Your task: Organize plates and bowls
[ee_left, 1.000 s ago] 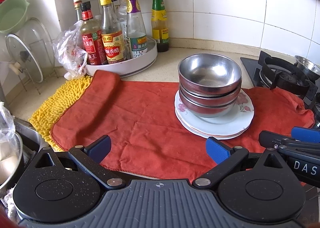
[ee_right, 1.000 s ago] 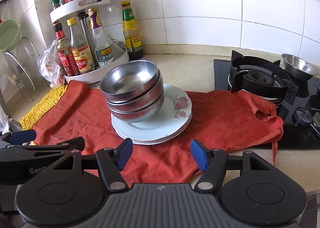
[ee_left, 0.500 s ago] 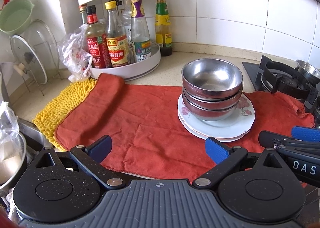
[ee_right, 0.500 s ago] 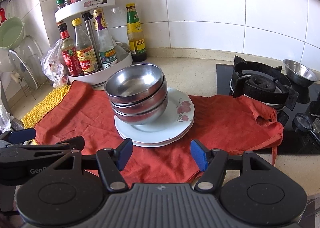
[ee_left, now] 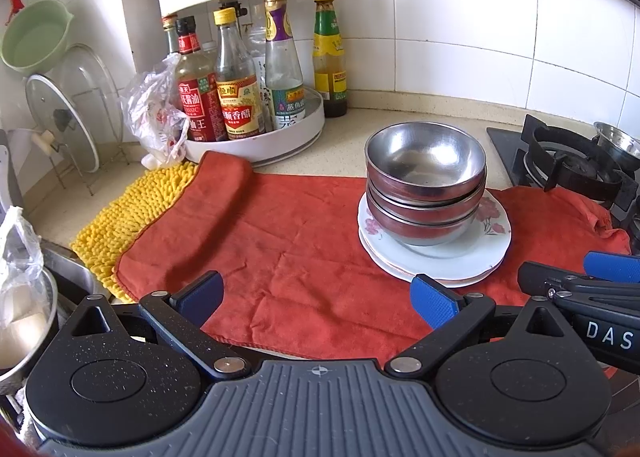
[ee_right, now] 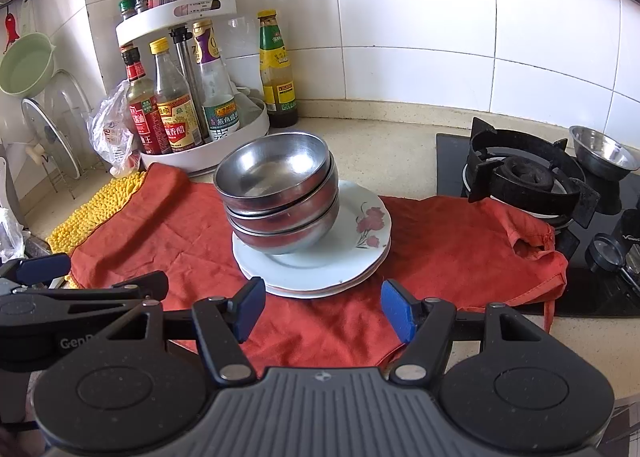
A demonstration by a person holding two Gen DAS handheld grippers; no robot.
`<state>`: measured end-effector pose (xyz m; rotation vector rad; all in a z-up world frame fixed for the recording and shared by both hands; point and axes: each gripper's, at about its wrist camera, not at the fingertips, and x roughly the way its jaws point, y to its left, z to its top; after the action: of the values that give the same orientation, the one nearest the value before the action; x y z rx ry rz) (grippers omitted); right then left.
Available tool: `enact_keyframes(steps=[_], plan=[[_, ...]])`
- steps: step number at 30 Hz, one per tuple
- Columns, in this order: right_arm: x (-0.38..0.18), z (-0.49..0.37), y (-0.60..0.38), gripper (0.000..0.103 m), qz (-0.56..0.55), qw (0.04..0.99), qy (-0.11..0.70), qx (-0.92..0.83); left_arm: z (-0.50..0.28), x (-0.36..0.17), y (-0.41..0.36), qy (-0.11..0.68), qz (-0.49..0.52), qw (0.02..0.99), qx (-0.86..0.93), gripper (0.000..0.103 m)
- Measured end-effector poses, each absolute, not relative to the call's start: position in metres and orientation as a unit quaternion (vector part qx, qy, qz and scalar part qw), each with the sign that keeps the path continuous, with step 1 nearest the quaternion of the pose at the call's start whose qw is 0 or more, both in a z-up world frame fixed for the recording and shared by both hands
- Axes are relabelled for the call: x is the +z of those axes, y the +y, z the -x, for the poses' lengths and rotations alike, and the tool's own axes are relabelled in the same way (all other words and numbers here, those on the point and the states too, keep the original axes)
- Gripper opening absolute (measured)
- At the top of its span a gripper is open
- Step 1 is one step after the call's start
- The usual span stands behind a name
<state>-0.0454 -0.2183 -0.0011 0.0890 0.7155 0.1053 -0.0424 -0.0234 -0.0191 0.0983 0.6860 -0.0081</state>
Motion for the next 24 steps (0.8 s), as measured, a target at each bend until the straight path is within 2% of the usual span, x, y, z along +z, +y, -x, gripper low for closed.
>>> enact_keyframes(steps=[24], plan=[[-0.006,0.042,-0.227,0.064,-0.051,0.932,0.356,0.047,0.042,-0.021,-0.034,0.322,-0.073,0.944,-0.005,0.101]])
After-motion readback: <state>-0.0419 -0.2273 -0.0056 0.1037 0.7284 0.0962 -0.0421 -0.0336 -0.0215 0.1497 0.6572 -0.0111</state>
